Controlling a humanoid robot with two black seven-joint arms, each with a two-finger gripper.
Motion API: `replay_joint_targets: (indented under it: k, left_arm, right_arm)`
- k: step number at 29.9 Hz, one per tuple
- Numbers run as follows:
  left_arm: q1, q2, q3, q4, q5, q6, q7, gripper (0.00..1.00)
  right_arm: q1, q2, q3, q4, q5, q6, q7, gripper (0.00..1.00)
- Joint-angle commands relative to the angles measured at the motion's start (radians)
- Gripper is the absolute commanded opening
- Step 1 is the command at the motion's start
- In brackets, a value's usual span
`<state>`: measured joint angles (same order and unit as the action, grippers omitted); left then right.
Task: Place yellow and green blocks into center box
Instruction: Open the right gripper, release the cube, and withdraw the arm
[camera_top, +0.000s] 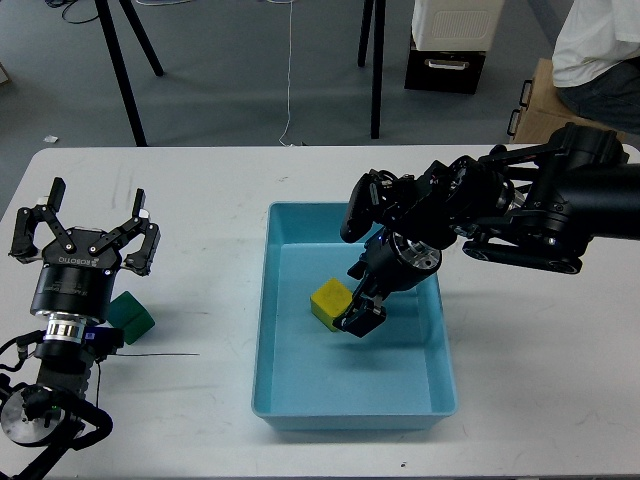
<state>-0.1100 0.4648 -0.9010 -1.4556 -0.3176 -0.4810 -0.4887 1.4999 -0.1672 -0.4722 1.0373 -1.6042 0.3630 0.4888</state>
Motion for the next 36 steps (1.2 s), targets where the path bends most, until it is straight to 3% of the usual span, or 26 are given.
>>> replay_joint_targets:
  k: [1, 7, 14, 19, 22, 27, 32, 36]
  left_arm:
    - [-0.037, 0.078, 0.005, 0.000, 0.034, 0.019, 0.000, 1.00]
    - [-0.112, 0.260, 0.007, 0.001, 0.179, 0.036, 0.000, 1.00]
    - [-0.230, 0.439, 0.008, 0.004, 0.273, 0.056, 0.000, 1.00]
    - [-0.326, 0.445, 0.004, 0.086, 0.345, 0.062, 0.000, 1.00]
    - [-0.343, 0.452, -0.054, 0.087, 0.518, -0.008, 0.000, 1.00]
    - [-0.339, 0.459, -0.151, 0.093, 0.890, -0.008, 0.000, 1.00]
    - [-0.341, 0.451, -0.156, 0.093, 1.291, -0.008, 0.000, 0.99]
    - [-0.339, 0.503, -0.130, 0.083, 1.420, -0.008, 0.000, 0.99]
  right_arm:
    - [0.029, -0.053, 0.056, 0.003, 0.007, -0.006, 0.000, 0.97]
    - [0.008, -0.158, 0.269, 0.004, 0.013, -0.010, 0.000, 0.99]
    - [-0.127, -0.144, 0.680, 0.003, 0.137, -0.012, 0.000, 0.99]
    - [-0.213, -0.088, 0.917, 0.003, 0.286, -0.015, 0.000, 0.99]
    - [-0.254, -0.066, 0.989, 0.009, 0.390, -0.035, 0.000, 0.99]
    - [-0.355, -0.089, 1.052, 0.087, 0.522, -0.139, 0.000, 0.99]
    - [-0.541, -0.133, 1.245, 0.225, 0.670, -0.171, 0.000, 0.99]
    - [-0.734, -0.144, 1.412, 0.283, 0.773, -0.199, 0.000, 0.99]
